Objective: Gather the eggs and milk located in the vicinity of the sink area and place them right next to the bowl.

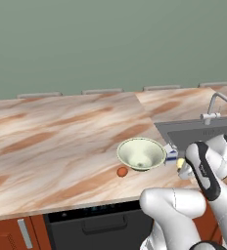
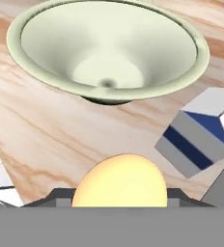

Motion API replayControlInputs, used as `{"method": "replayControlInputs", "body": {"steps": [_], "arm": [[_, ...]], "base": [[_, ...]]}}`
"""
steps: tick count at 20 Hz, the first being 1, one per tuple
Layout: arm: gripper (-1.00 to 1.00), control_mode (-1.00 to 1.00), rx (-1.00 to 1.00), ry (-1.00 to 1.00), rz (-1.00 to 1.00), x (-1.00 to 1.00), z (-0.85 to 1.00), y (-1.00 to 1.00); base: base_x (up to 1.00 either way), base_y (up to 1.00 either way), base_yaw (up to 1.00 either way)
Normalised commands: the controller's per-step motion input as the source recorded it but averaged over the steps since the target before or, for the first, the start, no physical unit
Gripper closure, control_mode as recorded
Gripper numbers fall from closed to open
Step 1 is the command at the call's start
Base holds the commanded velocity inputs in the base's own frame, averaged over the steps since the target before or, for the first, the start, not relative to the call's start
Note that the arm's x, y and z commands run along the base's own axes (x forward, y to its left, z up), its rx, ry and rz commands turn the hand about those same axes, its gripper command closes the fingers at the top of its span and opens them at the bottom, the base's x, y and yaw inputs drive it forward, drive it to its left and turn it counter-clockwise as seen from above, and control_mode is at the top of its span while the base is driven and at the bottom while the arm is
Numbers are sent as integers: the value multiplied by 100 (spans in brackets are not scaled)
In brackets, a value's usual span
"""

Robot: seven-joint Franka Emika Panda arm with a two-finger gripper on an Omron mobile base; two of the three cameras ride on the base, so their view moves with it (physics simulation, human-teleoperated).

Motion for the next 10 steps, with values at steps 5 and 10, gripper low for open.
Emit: {"method": "replayControlInputs", "body": {"steps": [5, 10], "arm": [[100, -100, 1, 0, 15, 39, -9, 26], [100, -100, 1, 3, 9, 7, -27, 16]], "base": [[0, 0, 0], [0, 0, 0]]}}
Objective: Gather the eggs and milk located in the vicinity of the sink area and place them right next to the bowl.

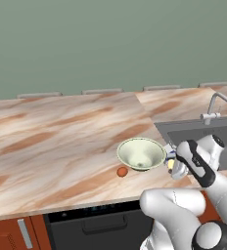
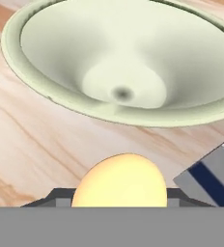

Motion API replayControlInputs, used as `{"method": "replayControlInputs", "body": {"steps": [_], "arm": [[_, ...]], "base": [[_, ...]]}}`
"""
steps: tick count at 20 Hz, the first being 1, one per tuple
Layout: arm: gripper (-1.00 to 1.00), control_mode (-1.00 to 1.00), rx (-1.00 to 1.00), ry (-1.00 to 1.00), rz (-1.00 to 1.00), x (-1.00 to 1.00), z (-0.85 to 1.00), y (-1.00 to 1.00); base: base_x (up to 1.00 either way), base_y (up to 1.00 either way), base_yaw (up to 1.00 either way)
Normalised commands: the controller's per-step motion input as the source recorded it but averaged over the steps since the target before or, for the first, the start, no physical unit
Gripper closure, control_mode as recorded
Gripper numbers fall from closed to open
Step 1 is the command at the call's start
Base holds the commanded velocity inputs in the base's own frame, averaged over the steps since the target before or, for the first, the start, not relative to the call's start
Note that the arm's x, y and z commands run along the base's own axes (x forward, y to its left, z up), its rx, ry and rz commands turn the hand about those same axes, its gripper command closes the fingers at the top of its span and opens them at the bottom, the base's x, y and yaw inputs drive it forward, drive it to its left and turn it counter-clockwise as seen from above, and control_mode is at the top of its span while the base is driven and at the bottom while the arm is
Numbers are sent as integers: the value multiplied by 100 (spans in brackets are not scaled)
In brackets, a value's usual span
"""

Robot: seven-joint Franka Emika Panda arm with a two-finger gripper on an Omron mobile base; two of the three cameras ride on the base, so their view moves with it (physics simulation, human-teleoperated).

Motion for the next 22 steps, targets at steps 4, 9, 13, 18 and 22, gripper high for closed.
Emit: {"method": "replayControlInputs", "body": {"steps": [4, 9, 13, 18, 22], "arm": [[100, -100, 0, 4, 0, 0, -3, 0], [100, -100, 0, 0, 0, 2, 0, 0], [100, -100, 0, -5, 0, 0, -1, 0], [100, -100, 0, -1, 0, 0, -7, 0], [100, -100, 1, 0, 0, 0, -20, 0]], "base": [[0, 0, 0], [0, 0, 0], [0, 0, 0], [0, 0, 0], [0, 0, 0]]}}
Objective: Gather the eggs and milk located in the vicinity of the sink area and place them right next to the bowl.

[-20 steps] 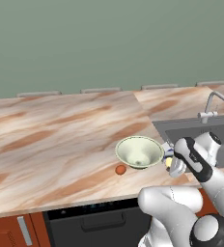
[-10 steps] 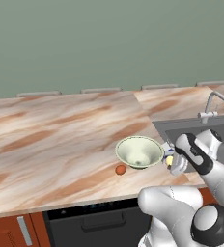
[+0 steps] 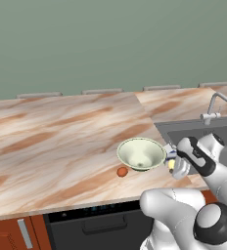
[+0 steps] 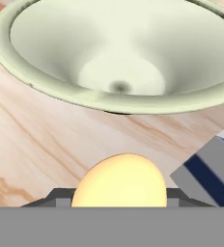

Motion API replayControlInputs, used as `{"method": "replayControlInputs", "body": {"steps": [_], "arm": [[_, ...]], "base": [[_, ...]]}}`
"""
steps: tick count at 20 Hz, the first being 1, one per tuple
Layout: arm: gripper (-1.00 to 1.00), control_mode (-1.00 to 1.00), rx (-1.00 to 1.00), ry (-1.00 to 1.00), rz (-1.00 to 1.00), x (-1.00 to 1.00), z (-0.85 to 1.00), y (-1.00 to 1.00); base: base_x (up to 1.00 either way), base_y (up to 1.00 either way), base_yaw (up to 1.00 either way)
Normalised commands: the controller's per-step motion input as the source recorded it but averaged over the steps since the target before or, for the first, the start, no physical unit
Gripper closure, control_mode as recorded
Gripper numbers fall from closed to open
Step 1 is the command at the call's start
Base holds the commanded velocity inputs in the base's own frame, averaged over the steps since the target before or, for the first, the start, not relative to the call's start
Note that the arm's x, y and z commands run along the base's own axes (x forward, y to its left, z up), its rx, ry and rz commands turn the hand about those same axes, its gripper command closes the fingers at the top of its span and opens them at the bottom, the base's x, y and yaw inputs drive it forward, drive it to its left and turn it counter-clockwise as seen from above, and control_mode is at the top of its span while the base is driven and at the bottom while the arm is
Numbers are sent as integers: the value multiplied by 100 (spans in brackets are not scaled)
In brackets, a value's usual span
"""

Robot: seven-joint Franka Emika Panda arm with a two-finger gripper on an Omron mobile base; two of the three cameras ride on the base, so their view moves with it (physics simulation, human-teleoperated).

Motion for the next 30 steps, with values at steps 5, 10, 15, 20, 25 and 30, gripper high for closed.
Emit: {"method": "replayControlInputs", "body": {"steps": [5, 10, 15, 20, 25, 30], "arm": [[-100, -100, 1, 0, 0, 4, -19, 8], [-100, -100, 0, 0, 0, 3, -11, 8], [-100, -100, 0, 0, 0, 0, -2, 2], [-100, -100, 0, 0, 0, 0, 0, 2], [-100, -100, 0, 0, 0, 0, 0, 18], [-100, -100, -7, 7, -1, -10, 25, 19]], "base": [[0, 0, 0], [0, 0, 0], [0, 0, 0], [0, 0, 0], [0, 0, 0], [0, 0, 0]]}}
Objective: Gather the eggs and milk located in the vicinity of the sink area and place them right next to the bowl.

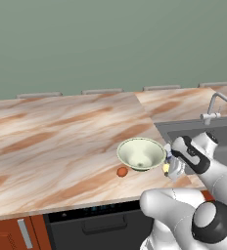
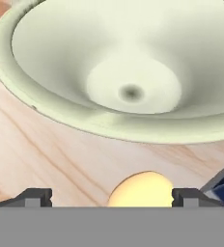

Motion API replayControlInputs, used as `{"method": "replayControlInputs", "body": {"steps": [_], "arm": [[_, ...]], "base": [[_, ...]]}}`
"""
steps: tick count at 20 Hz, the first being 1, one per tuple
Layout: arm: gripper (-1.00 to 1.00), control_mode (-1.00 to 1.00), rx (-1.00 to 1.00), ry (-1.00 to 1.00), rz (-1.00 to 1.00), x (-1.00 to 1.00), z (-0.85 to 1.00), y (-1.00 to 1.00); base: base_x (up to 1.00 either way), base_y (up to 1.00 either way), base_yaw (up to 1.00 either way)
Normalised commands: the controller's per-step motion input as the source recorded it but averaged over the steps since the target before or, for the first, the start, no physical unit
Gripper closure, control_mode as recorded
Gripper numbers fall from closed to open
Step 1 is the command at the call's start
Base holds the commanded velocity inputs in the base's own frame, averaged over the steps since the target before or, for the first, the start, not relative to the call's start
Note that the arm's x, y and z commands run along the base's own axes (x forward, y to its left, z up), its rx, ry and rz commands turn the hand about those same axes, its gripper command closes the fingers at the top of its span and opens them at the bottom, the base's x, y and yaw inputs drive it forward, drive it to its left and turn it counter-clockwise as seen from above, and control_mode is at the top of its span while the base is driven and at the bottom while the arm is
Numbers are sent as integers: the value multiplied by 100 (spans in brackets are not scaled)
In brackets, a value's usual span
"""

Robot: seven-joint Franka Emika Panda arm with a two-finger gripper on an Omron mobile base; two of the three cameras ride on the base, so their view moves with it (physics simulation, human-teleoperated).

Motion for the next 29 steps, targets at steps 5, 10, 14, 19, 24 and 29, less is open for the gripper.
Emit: {"method": "replayControlInputs", "body": {"steps": [5, 10, 14, 19, 24, 29], "arm": [[-100, -100, -5, 20, -9, -31, 49, 0], [-100, -100, -1, 21, -13, -49, 46, 0], [-100, -100, -4, 27, -14, -42, 67, 0], [-100, -100, -9, 27, -19, -42, 68, 14], [-100, -100, -11, 25, -22, -40, 67, 24], [-100, -100, -18, 27, -26, -25, 44, 35]], "base": [[0, 0, 0], [0, 0, 0], [0, 0, 0], [0, 0, 0], [0, 0, 0], [0, 0, 0]]}}
